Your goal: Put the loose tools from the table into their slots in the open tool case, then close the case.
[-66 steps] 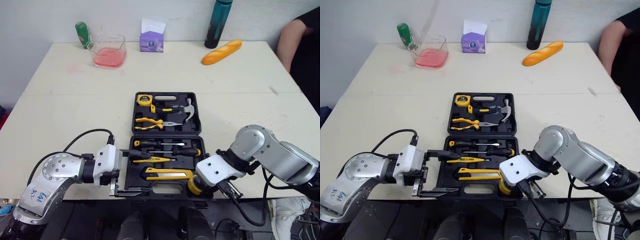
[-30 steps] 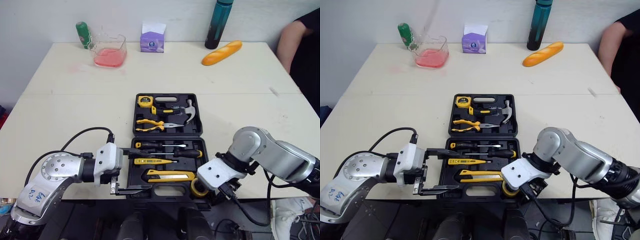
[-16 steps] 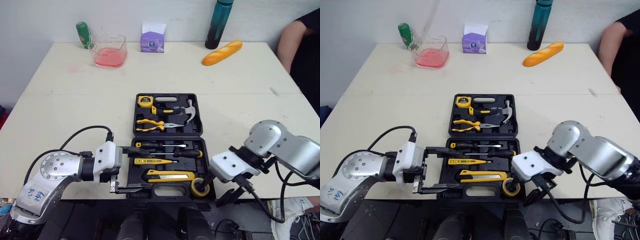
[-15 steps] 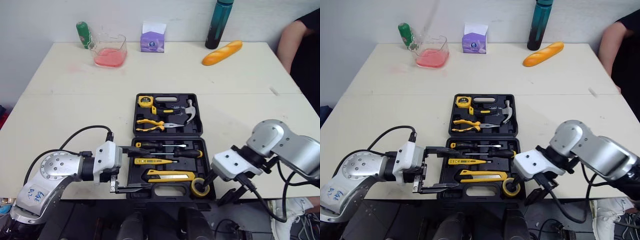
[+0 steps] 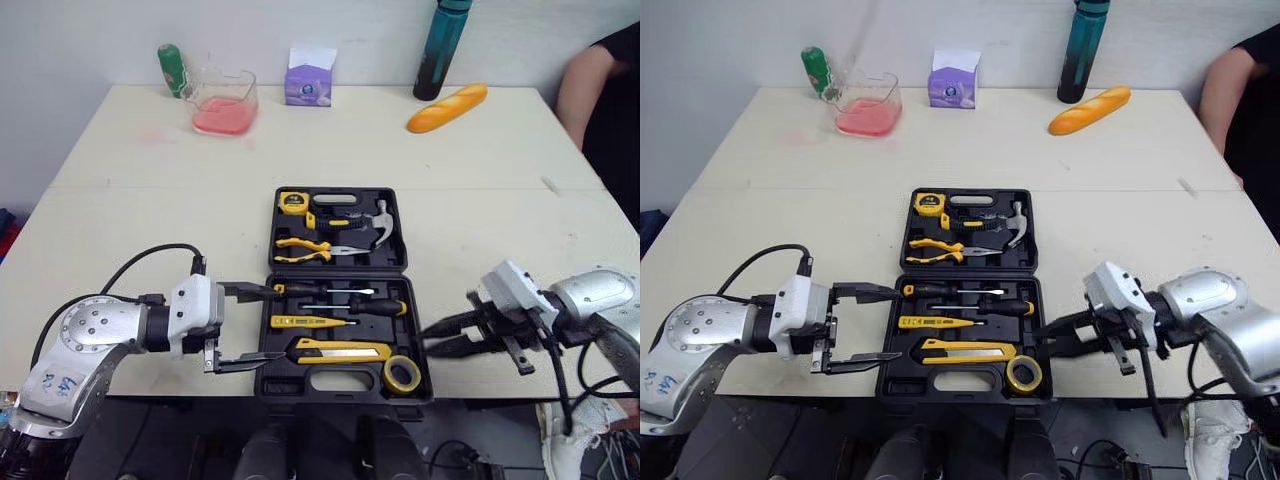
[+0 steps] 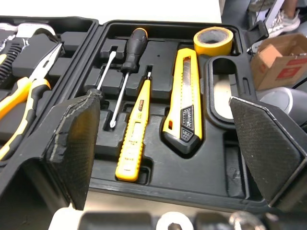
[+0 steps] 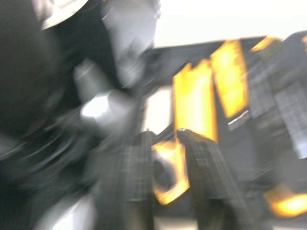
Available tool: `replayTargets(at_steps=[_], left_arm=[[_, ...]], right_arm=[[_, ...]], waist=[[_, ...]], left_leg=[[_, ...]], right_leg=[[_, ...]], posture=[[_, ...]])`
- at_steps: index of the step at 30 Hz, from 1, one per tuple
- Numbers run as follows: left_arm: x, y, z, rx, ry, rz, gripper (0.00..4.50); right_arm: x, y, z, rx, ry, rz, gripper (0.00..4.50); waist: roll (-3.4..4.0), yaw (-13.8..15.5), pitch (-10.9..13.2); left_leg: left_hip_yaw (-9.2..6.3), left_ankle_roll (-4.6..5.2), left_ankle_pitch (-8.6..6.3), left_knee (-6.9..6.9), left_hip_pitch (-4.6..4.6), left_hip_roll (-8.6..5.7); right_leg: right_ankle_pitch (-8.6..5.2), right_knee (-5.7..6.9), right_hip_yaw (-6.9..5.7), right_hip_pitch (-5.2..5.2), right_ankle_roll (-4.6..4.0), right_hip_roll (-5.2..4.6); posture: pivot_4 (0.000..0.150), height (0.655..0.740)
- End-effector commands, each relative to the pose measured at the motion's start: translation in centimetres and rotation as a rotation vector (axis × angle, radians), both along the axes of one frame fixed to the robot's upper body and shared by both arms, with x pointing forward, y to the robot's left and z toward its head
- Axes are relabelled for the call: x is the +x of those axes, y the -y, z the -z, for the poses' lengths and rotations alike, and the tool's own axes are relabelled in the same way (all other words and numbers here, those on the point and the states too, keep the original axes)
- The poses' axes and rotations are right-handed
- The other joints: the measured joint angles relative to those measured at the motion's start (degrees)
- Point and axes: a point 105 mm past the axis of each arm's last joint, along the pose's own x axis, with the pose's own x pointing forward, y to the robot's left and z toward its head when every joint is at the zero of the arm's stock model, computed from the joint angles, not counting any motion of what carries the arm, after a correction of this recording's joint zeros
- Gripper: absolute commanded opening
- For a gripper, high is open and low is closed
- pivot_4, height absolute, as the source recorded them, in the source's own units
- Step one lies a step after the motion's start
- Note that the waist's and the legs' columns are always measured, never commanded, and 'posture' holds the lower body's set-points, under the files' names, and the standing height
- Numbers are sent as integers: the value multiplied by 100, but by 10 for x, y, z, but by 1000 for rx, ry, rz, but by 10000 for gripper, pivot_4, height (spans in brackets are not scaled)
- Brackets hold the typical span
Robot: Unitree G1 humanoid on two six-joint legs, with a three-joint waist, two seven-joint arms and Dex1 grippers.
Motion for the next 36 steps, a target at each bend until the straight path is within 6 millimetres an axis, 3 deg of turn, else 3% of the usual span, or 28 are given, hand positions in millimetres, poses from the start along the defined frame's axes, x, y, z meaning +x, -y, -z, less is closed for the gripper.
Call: replayTargets(at_steps=[1, 7, 13, 19, 23, 27, 36], left_arm=[[0, -1, -8, -6, 36, 13, 45000], [0, -1, -9, -6, 22, 38, 45000], [-1, 5, -13, -27, 74, 72, 45000], [-16, 13, -10, -30, 73, 160, 45000], [-24, 14, -8, -42, 14, 186, 45000], [-28, 11, -6, -12, 18, 214, 45000], [-25, 7, -1, 10, 38, 194, 45000]], right_arm=[[3, 6, -8, 29, 79, 58, 232], [-16, 5, -1, 71, 29, -21, 232], [-21, -5, 0, 147, 30, -61, 232], [-26, -20, 3, 181, 65, -126, 232], [-42, -27, 14, 164, -36, -234, 232], [-40, -33, 19, 175, -43, -237, 232], [-30, -30, 56, 100, -46, -206, 232]], waist=[[1, 17, 1], [0, 24, 1], [0, 5, 0], [0, 8, 0], [0, 8, 0], [0, 10, 0], [-1, 8, 0]], left_leg=[[0, -1, 0, -2, -1, 1], [-2, 2, -1, -2, -4, -1], [-2, 1, 0, -2, 0, 2], [-1, 1, 0, -2, 0, 1], [-4, 1, -1, -2, 0, 3], [-4, 1, 0, 1, 1, 1], [-3, 1, -1, -1, 2, 0]], right_leg=[[0, -1, 0, -1, 0, 1], [1, -4, -4, 4, 1, 2], [0, -3, -1, 3, 1, 5], [1, -2, -1, 4, 1, 5], [1, -3, -3, 6, 1, 6], [0, -3, -2, 6, 1, 4], [0, -4, -3, 6, 0, 4]], posture=[[1500, 7400], [1500, 7400], [1500, 7400], [1500, 7400], [1500, 7400], [1500, 7400], [1500, 7400]])
